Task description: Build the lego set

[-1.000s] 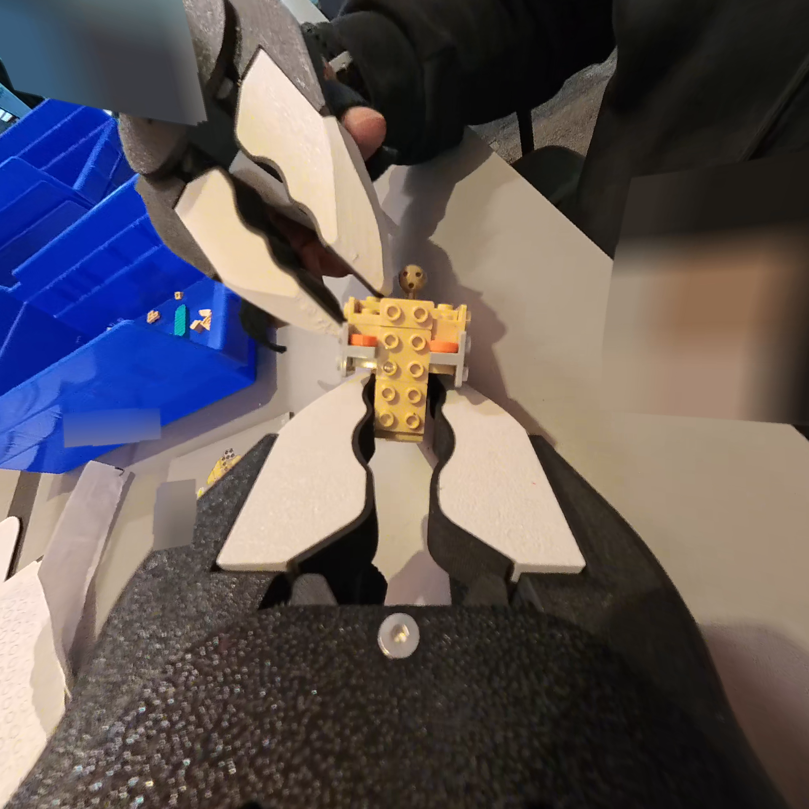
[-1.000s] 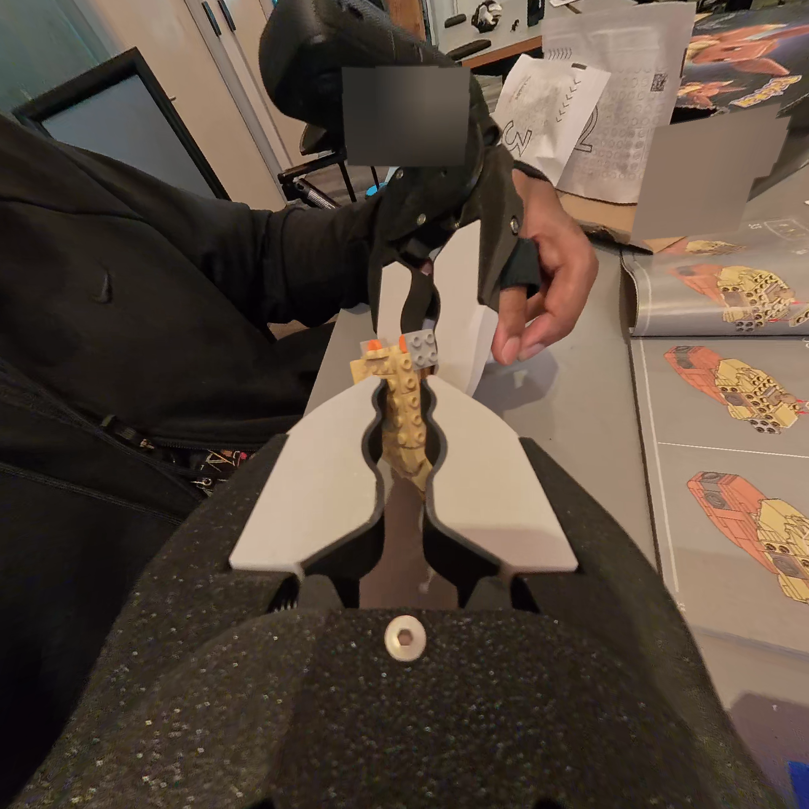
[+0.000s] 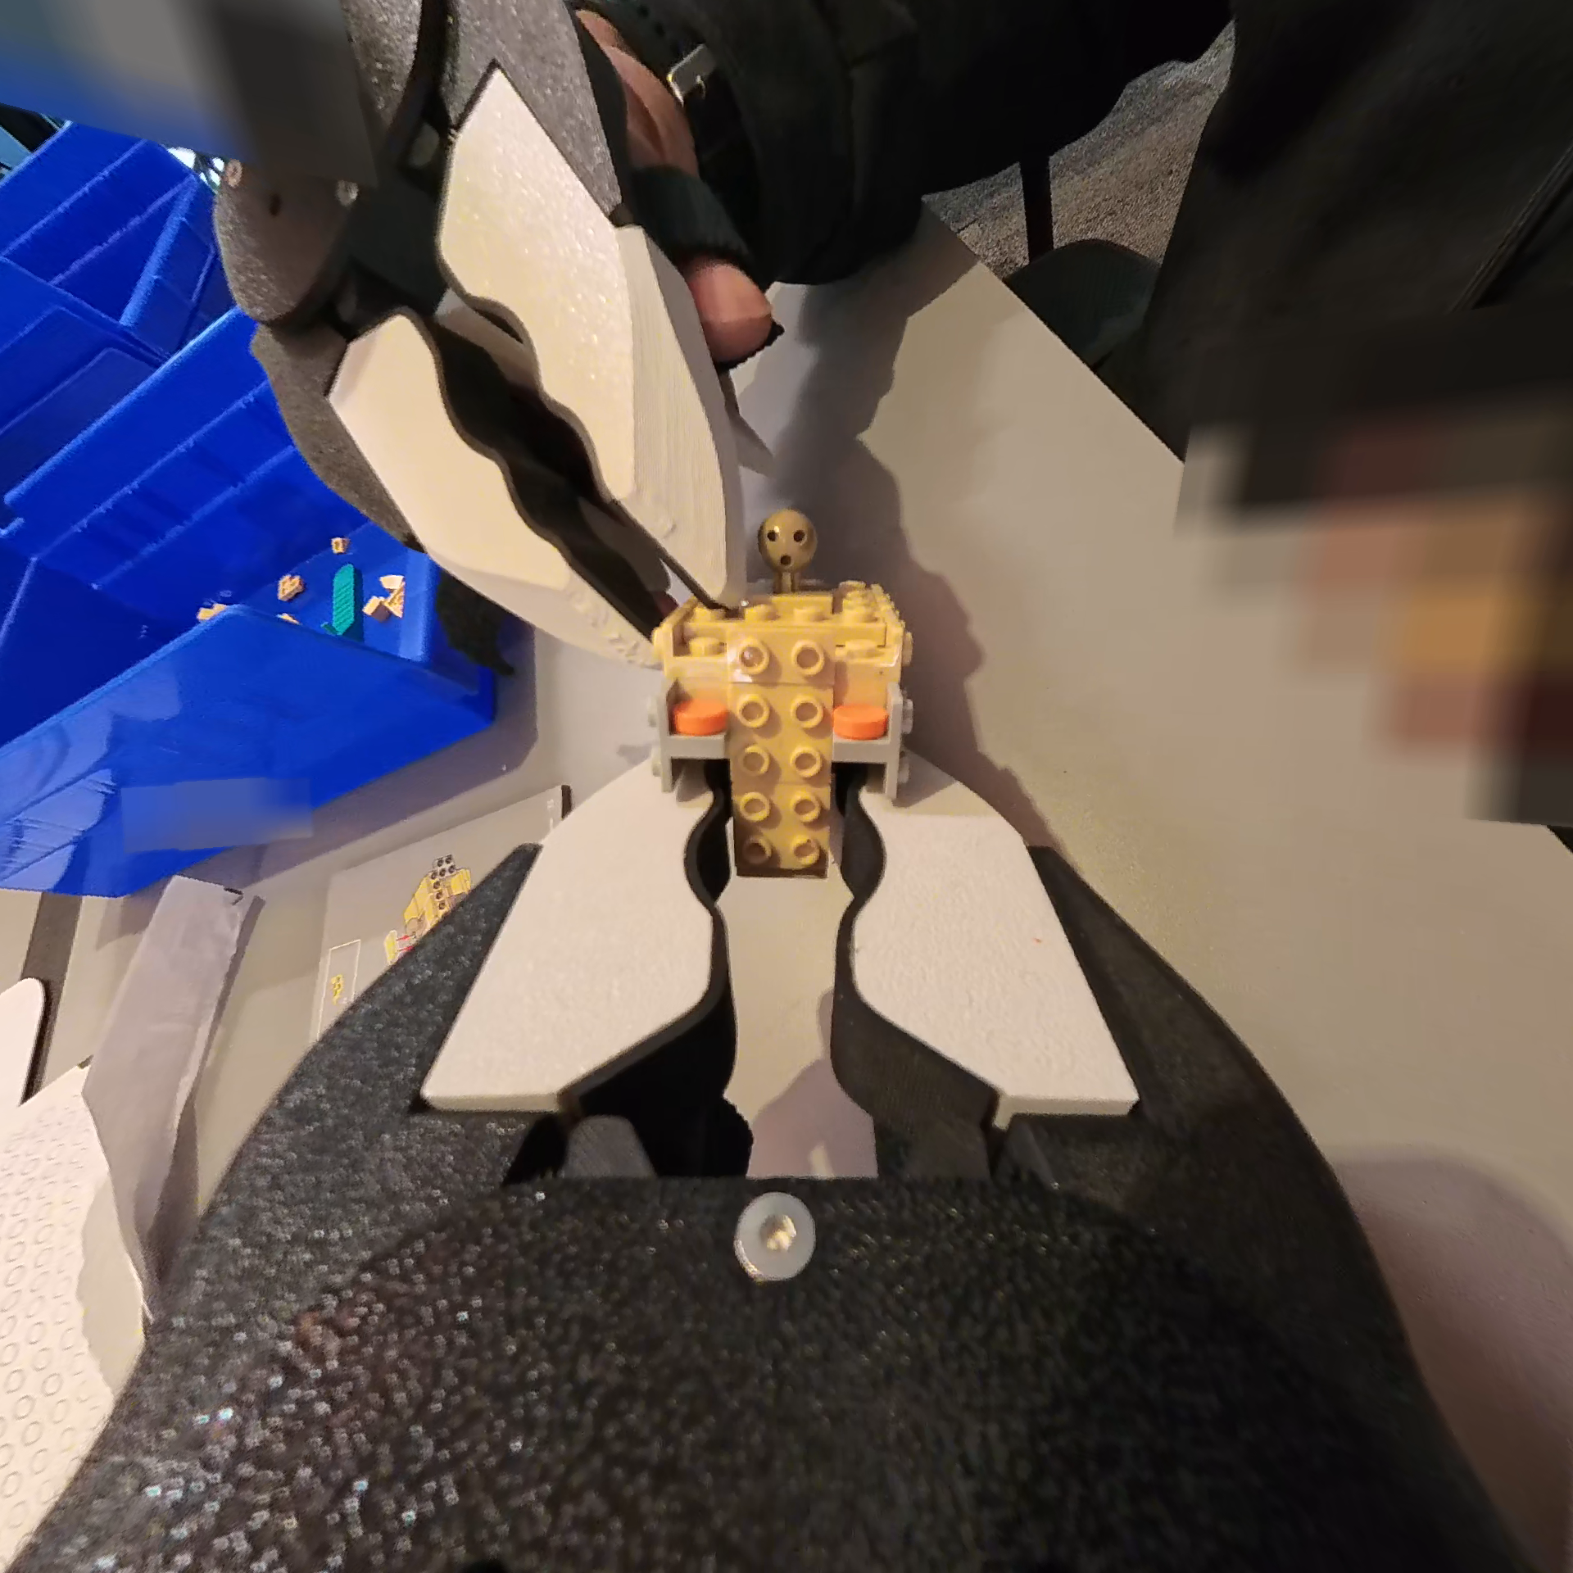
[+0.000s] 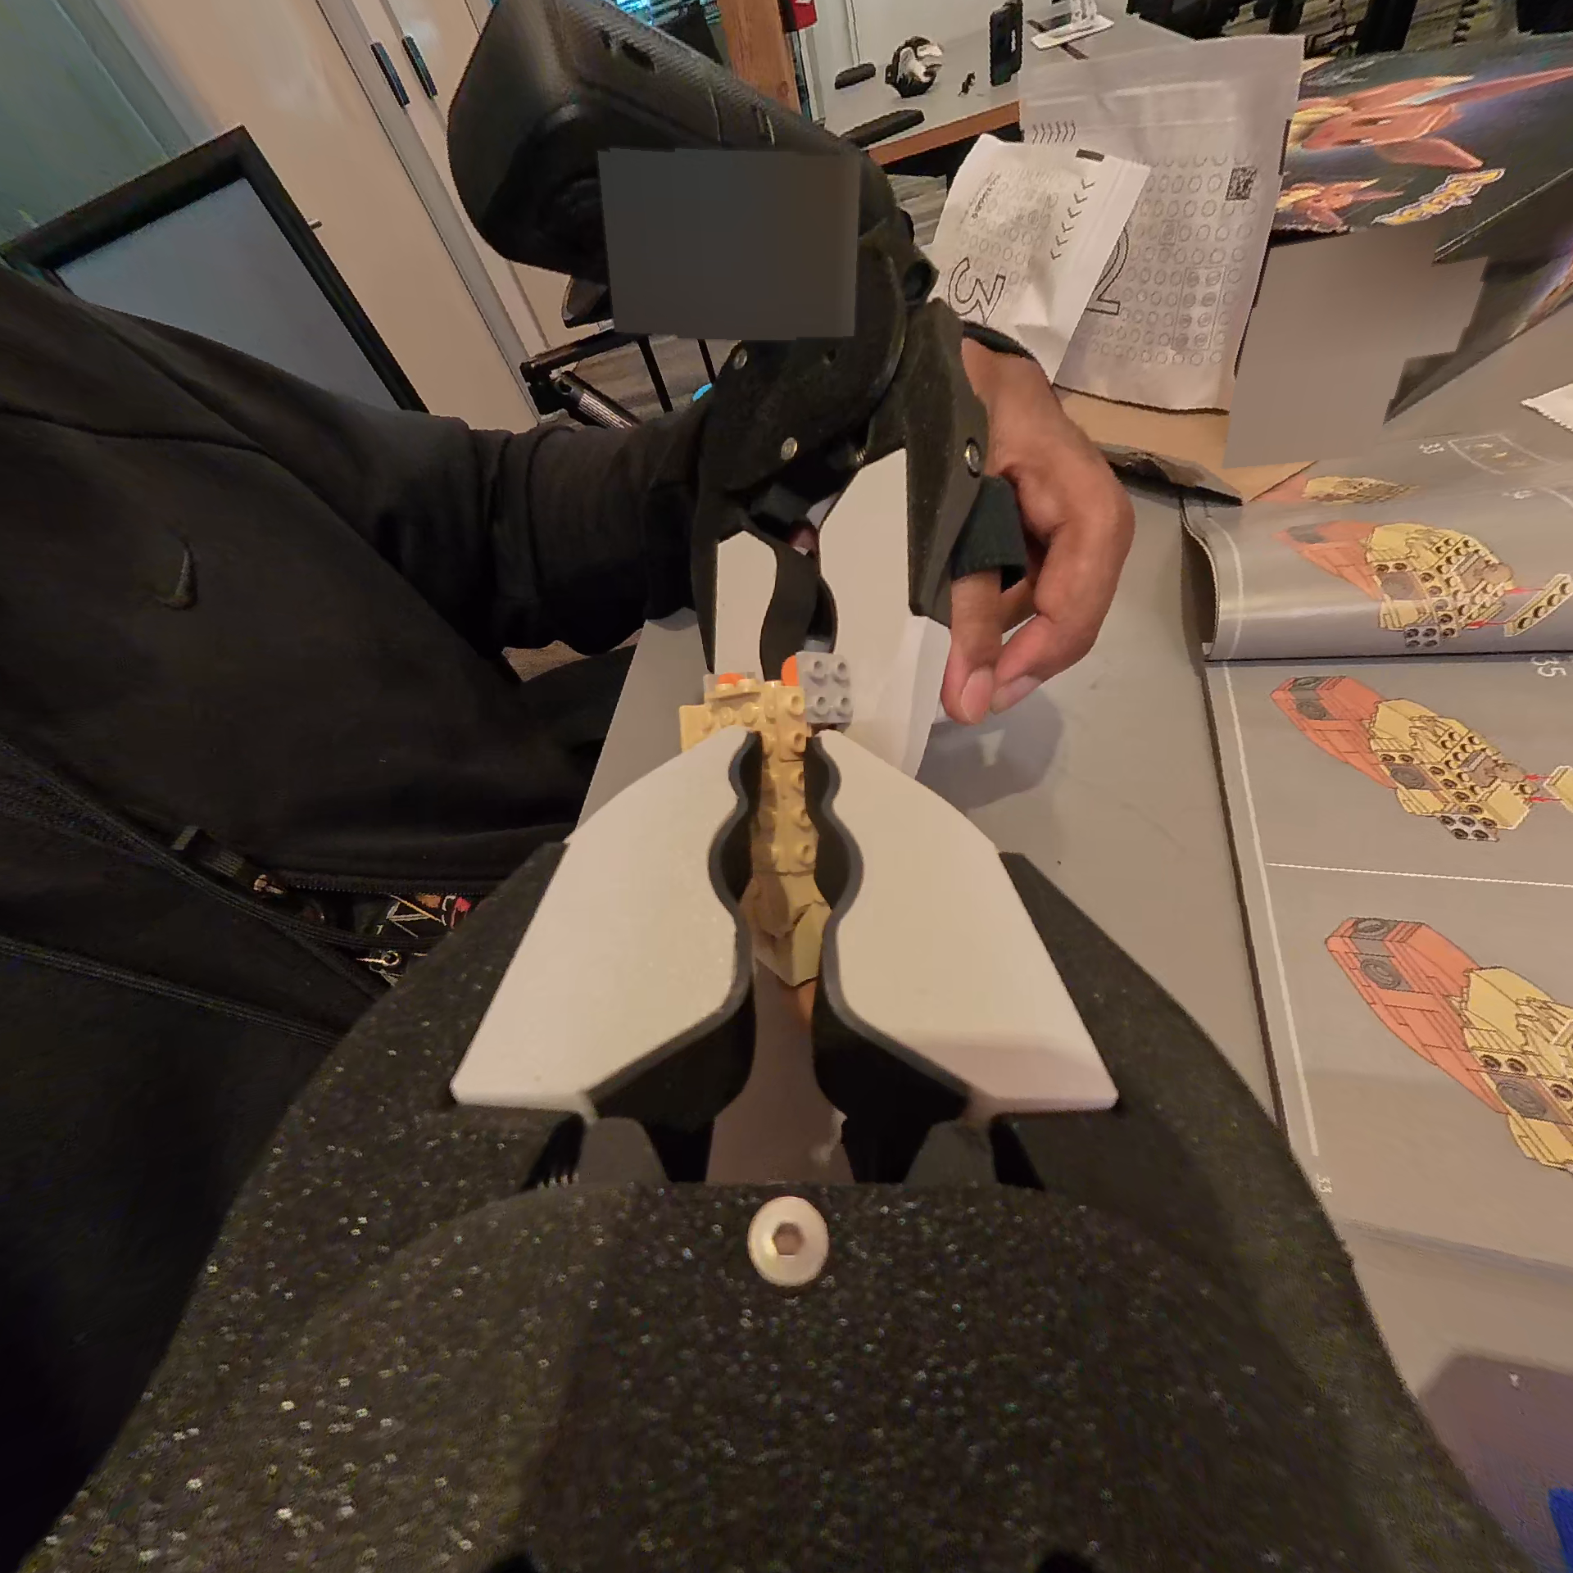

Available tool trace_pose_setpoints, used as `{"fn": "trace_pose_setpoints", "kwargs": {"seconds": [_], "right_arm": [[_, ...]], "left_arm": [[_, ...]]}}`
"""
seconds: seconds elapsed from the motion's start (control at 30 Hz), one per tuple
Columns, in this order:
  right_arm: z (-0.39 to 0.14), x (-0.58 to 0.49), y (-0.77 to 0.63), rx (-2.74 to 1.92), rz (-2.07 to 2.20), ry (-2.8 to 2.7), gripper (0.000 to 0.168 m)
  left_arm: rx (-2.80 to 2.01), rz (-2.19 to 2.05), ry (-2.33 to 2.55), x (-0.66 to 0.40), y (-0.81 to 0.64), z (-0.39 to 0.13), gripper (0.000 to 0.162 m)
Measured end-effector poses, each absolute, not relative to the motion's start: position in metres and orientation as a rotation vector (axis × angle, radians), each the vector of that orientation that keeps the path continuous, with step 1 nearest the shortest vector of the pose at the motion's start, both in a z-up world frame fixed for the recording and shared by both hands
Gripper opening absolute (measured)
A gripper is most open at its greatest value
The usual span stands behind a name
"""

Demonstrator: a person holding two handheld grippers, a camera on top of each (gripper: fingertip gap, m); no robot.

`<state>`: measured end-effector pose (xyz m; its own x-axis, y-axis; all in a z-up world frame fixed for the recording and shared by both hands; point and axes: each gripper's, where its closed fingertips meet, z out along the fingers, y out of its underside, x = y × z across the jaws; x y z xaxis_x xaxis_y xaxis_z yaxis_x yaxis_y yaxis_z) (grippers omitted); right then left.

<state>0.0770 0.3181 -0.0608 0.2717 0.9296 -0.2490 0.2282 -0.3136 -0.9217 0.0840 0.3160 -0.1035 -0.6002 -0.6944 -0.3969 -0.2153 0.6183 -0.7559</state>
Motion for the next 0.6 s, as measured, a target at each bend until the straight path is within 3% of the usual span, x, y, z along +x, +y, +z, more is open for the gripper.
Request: {"fn": "trace_pose_setpoints", "kwargs": {"seconds": [0.4,0.5,0.6], "right_arm": [[-0.051,0.075,0.316,-1.642,1.083,-1.043,0.010],[-0.038,0.080,0.322,-1.572,1.004,-1.000,0.032],[-0.015,0.097,0.328,-1.457,0.872,-0.932,0.032]], "left_arm": [[-0.708,-0.985,2.082,0.085,0.312,-0.095,0.022],[-0.750,-1.011,2.041,0.085,0.318,-0.095,0.022],[-0.857,-1.072,1.955,0.087,0.328,-0.092,0.022]]}}
